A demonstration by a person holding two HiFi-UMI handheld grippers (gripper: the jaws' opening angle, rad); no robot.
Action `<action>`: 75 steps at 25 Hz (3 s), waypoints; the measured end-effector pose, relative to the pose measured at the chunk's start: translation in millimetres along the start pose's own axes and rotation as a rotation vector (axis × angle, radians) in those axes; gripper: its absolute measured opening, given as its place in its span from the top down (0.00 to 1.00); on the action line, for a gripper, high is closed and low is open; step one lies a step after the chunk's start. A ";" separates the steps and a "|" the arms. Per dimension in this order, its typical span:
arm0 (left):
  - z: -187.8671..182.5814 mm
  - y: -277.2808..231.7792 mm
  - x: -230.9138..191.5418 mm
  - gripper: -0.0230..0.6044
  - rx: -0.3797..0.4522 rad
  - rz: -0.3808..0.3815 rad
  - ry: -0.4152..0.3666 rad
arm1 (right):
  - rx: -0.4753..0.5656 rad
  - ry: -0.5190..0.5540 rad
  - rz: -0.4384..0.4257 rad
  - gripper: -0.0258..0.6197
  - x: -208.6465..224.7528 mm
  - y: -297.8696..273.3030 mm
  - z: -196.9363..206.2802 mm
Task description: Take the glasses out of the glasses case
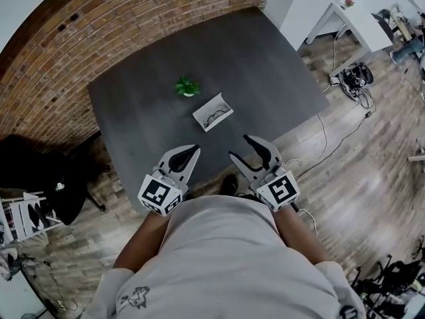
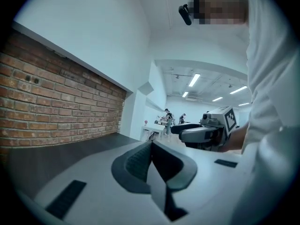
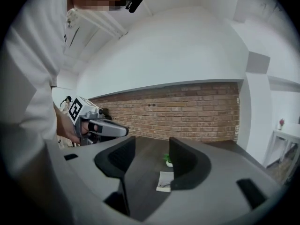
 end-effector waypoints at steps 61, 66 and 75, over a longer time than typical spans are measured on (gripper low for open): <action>138.2 -44.6 -156.3 0.95 -0.186 -0.226 0.274 | -0.778 0.780 -0.767 0.85 51.5 -191.0 289.2; 145.5 -46.4 -164.5 0.95 -0.192 -0.219 0.286 | -0.819 0.868 -0.829 0.86 50.5 -192.0 306.3; 157.3 -40.8 -172.0 0.95 -0.198 -0.222 0.315 | -0.860 1.002 -0.913 0.87 51.1 -195.6 321.3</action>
Point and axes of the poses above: the fingertips, and each gripper's own axes: y backward along the fingers, x to its right, z out of its underside, the point moved 1 cm from there along y, backward along the fingers, and after that the axes turned 8 degrees about z, right-handed, at the moved point
